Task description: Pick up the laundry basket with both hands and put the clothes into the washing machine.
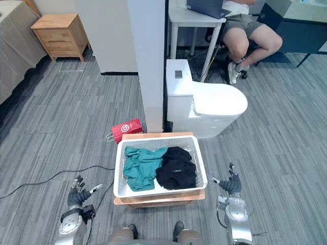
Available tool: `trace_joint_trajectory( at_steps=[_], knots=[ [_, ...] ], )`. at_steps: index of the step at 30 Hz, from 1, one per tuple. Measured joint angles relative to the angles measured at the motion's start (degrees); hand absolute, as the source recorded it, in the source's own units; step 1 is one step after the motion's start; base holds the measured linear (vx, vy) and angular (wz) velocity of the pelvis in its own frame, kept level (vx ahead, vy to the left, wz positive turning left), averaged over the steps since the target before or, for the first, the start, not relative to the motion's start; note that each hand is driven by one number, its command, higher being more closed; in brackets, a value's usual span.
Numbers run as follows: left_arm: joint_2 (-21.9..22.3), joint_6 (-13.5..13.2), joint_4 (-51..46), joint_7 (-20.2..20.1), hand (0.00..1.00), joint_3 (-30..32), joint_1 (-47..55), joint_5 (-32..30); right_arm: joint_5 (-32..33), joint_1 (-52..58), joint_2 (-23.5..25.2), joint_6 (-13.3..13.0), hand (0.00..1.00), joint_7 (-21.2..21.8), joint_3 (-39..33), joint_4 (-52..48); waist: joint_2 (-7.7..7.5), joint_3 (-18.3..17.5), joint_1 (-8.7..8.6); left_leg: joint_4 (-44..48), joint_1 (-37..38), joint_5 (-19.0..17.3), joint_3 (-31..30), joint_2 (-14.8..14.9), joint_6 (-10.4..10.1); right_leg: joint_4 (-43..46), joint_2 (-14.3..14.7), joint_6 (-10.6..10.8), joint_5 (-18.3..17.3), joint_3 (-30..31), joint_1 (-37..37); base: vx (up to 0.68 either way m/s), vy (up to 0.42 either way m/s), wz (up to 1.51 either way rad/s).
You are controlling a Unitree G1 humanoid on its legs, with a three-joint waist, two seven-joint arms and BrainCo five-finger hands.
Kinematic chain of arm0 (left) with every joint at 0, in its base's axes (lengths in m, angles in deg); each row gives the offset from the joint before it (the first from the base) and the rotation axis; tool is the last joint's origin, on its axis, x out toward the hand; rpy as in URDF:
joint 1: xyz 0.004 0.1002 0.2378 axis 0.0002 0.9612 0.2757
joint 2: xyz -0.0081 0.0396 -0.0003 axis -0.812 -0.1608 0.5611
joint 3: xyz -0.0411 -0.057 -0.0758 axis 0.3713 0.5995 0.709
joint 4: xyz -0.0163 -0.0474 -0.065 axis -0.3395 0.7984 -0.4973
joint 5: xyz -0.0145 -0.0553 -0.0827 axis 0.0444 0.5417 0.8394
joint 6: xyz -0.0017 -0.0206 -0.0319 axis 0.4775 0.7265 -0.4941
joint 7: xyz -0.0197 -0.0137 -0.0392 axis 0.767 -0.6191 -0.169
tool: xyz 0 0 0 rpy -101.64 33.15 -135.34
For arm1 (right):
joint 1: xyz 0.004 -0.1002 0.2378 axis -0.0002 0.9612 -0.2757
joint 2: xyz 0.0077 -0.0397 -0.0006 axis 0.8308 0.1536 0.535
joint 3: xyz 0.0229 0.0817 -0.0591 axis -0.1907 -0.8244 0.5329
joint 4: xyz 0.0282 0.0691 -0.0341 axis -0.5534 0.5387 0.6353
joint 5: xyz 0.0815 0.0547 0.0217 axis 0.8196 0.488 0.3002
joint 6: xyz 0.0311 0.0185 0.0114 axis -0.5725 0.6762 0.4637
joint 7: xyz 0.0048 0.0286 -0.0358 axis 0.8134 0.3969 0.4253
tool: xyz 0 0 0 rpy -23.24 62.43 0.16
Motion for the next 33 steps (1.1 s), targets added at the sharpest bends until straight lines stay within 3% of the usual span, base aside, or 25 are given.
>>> trace_joint_trajectory(
  at_steps=[4, 8, 13, 14, 15, 16, 22, 28, 33],
  knots=[
    [-1.1, 0.2, 5.5, 0.9, 0.00, -4.7, -7.9, -2.9, -0.6, -8.5, -0.2, 0.6, 0.00, -0.1, 4.0, 6.4, 0.47, 1.6, 0.03, -0.3, -3.6, 1.4, 0.3, -0.3, 0.5, -0.5, -0.1, -0.4, 1.9, 0.4, -3.7, -0.05, 0.003, -0.07],
    [-1.0, 0.8, 12.8, 2.4, 0.00, -8.6, -20.5, -4.2, -0.6, -22.7, 0.0, 1.4, 0.00, -1.5, 7.7, 14.2, 0.60, 8.1, 0.02, 2.8, -10.0, 2.2, 0.7, 0.1, 1.1, 0.9, -0.2, -0.8, 4.1, 1.5, -9.8, -0.16, 0.007, -0.13],
    [-0.9, 2.0, 23.3, 5.5, 0.00, -9.0, -33.5, -4.2, -0.5, -37.7, -1.0, 3.2, 0.00, -4.4, 5.9, 26.2, 0.11, 13.4, -0.01, 5.2, -15.1, 3.1, 0.7, 0.1, 2.2, 3.4, -0.7, -0.7, 5.4, 2.3, -15.2, -0.18, 0.019, -0.04],
    [-0.7, 2.2, 25.4, 6.3, 1.00, -9.0, -35.9, -4.2, -0.5, -40.7, -1.2, 3.8, 0.00, -4.9, 4.7, 28.6, 0.11, 14.1, 0.00, 5.9, -16.2, 3.1, 0.7, 0.1, 2.3, 3.7, -0.7, -0.6, 5.6, 2.5, -16.1, -0.19, 0.019, -0.05],
    [-0.2, 2.2, 26.2, 7.5, 1.00, -8.8, -37.5, -4.2, -0.4, -42.7, -1.3, 4.3, 0.00, -5.3, 3.4, 30.1, 0.22, 14.2, 0.08, 6.2, -17.3, 3.2, 0.7, 0.2, 2.4, 3.8, -0.7, -0.6, 5.9, 2.6, -17.2, -0.11, 0.009, -0.01],
    [0.4, 2.1, 26.5, 8.1, 1.00, -8.9, -38.7, -4.2, -0.4, -44.1, -1.4, 4.6, 1.00, -6.0, 2.2, 31.0, 0.43, 14.4, 0.29, 6.4, -18.2, 3.2, 0.5, 0.2, 2.4, 3.8, -0.8, -0.7, 6.2, 2.5, -18.0, -0.12, 0.006, 0.02],
    [0.5, 2.2, 26.9, 10.4, 1.00, -8.1, -42.1, -4.3, 1.6, -45.6, -1.1, 4.8, 1.00, -7.8, 1.3, 29.1, 0.47, 14.9, 0.42, 6.9, -20.6, 3.5, 0.4, 0.4, 2.6, 5.3, -1.0, -0.7, 6.4, 2.5, -20.7, -0.03, 0.000, 0.01],
    [-1.6, 3.0, 25.0, 12.1, 1.00, -10.8, -41.6, -4.3, 5.2, -36.6, -0.1, 3.9, 1.00, -8.8, 2.2, 17.1, 0.43, 15.2, 0.24, 6.6, -20.5, 3.6, 0.1, 0.3, 2.5, 5.5, -1.4, -0.5, 6.0, 2.4, -20.8, 0.03, 0.008, 0.01],
    [-3.0, 5.1, 11.5, 12.2, 1.00, -15.1, -30.3, -4.3, 5.7, -24.2, -0.1, 3.9, 1.00, -9.9, 3.8, 2.5, 0.44, 16.2, -0.21, 5.6, -17.4, 3.6, 0.3, 0.0, 2.6, 5.5, -1.5, -0.3, 5.0, 2.6, -18.2, 0.09, 0.021, 0.00]
  ],
)
